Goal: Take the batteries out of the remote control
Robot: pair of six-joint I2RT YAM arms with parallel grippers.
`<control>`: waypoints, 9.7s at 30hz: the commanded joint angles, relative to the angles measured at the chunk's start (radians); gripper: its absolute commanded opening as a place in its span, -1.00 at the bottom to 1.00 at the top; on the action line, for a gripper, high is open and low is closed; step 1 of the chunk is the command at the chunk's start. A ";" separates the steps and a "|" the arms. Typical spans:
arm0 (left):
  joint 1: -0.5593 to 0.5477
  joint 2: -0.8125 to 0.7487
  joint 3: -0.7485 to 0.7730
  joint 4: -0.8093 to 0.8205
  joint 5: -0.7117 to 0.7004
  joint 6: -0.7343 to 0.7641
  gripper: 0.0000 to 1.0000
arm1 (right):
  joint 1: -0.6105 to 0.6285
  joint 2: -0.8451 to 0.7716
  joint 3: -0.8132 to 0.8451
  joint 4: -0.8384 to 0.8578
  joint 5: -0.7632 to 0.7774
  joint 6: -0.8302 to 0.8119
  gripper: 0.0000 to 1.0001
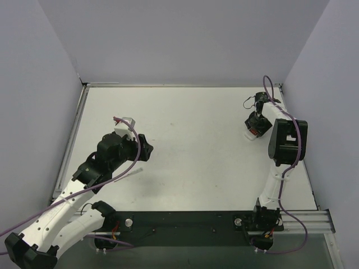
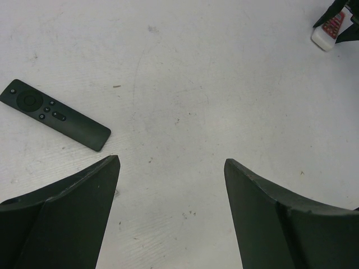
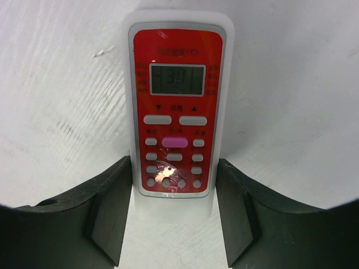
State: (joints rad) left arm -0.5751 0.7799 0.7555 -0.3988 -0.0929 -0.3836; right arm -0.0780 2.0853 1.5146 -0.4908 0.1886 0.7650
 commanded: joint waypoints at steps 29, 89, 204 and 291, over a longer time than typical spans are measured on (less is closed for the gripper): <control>0.057 0.232 0.084 0.230 0.419 -0.409 0.57 | 0.761 -0.943 -0.676 0.474 -0.630 -0.372 -0.59; 0.032 0.391 0.088 0.140 0.429 -0.718 -1.00 | 1.548 -0.574 -0.473 0.123 0.790 -0.587 -0.24; 0.184 0.298 -0.350 0.968 0.536 -0.689 -1.00 | 0.762 -0.946 -0.943 0.917 -0.626 0.355 0.43; 0.175 0.506 -0.423 1.184 0.519 -0.844 -1.00 | 0.790 -0.737 -1.013 1.118 -0.623 0.548 -0.67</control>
State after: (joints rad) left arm -0.3969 1.2789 0.2947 0.7235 0.4236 -1.2636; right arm 0.7151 1.3991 0.5224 0.5812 -0.4507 1.3132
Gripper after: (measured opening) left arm 0.318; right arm 0.258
